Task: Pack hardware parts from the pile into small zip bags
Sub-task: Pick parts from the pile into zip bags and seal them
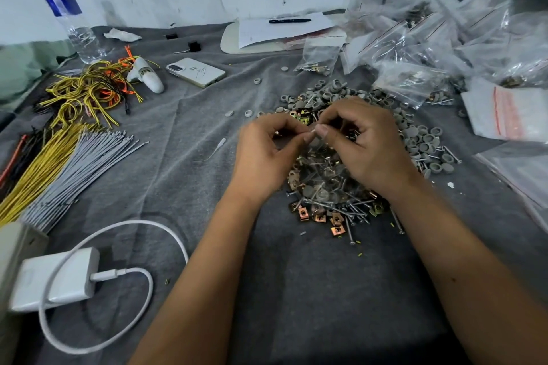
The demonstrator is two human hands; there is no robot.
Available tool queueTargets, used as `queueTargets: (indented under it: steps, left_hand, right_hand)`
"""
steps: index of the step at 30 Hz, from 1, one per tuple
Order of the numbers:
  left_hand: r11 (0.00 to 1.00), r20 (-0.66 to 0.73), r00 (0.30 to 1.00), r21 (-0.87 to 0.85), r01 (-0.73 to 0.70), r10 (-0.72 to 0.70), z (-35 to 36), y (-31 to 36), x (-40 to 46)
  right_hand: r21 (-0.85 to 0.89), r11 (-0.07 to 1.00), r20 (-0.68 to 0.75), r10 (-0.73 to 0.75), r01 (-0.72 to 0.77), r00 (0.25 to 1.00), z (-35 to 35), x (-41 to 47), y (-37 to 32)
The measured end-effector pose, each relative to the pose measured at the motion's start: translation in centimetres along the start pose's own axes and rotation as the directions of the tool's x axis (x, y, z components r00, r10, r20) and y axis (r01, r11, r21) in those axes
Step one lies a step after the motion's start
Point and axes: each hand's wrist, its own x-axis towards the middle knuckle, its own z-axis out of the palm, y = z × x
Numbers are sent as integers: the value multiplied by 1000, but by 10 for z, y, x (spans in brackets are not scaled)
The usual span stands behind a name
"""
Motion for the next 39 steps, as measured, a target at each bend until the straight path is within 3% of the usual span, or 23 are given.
queueTargets:
  steps: [8,17,32,39]
  left_hand:
    - [999,-42,998,23,46,-45,-4,-6,3]
    - [983,-117,979,-99,154,-165,-6,-1,4]
    - [924,-116,946,-277,263,-304,-10,1,4]
    - [924,-73,962,-304,231,-264,-13,2,4]
  right_hand:
    - [62,993,-88,106,-101,990,1,0,3]
    - [163,968,-129,210,-188,969,-1,0,12]
    - [251,952,-117,208,-174,971,-1,1,13]
    - [349,919,-132,240,-182,962,-4,1,16]
